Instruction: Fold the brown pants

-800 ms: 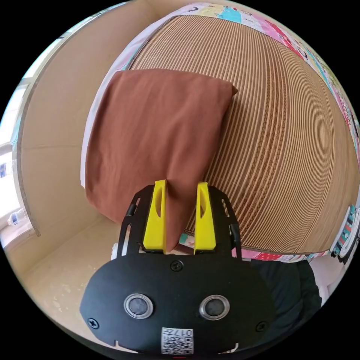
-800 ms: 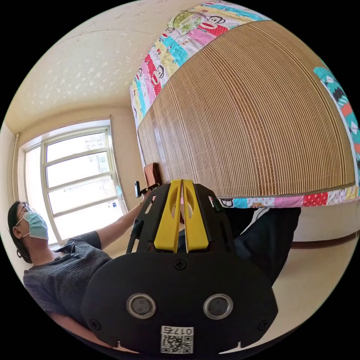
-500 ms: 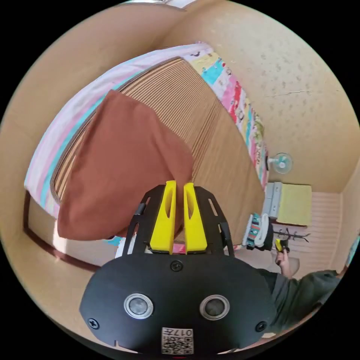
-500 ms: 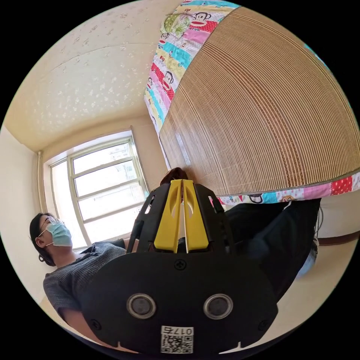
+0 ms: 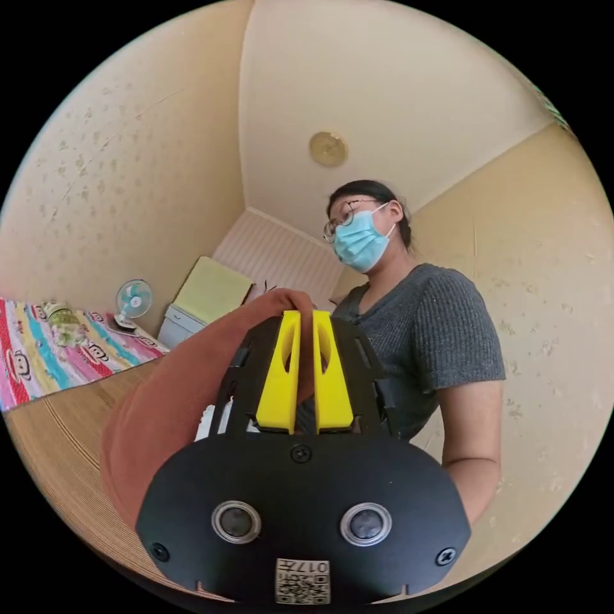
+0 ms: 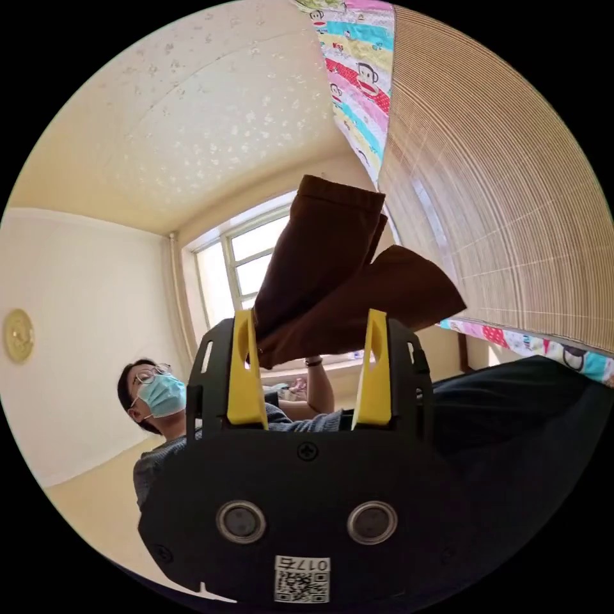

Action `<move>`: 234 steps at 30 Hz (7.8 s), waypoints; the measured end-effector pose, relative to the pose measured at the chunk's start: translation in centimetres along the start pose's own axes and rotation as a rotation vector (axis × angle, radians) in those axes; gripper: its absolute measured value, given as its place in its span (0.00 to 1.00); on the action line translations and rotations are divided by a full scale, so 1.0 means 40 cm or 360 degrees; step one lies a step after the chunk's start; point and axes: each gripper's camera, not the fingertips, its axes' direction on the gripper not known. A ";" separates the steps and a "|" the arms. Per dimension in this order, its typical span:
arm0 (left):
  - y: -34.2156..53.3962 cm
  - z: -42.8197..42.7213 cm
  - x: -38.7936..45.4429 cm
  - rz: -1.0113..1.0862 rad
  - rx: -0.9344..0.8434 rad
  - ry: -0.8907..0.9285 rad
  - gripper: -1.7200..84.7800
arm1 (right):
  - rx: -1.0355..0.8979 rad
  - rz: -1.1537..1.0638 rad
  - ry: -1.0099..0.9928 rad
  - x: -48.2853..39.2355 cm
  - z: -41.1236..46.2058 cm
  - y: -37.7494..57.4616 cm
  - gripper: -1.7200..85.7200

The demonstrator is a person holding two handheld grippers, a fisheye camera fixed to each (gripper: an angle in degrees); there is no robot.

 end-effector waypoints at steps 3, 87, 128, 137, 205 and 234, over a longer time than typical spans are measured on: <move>-0.009 0.213 0.026 0.0137 -0.0191 0.0254 0.06 | -0.0007 -0.0058 -0.0376 0.030 -0.049 -0.047 0.39; 0.642 1.153 -1.198 -0.1431 -0.0117 -0.0469 0.04 | -0.0193 -0.1204 0.1334 -0.213 0.367 0.402 0.29; 0.050 0.922 -0.196 0.0180 0.0421 -0.0972 0.03 | 0.0633 -0.2756 0.1524 -1.120 0.814 1.073 0.05; -0.009 0.995 0.134 0.0472 0.0691 -0.1056 0.03 | 0.0295 -0.2730 0.1137 -1.218 0.745 1.162 0.05; 1.008 -0.467 -0.372 -0.2954 -0.0664 -0.1665 0.05 | -0.0077 0.0561 0.1886 0.335 -0.423 0.193 0.11; 0.673 -0.459 -0.132 -0.2675 -0.0531 -0.1244 0.08 | -0.0226 0.0564 0.1435 0.392 -0.782 0.525 0.07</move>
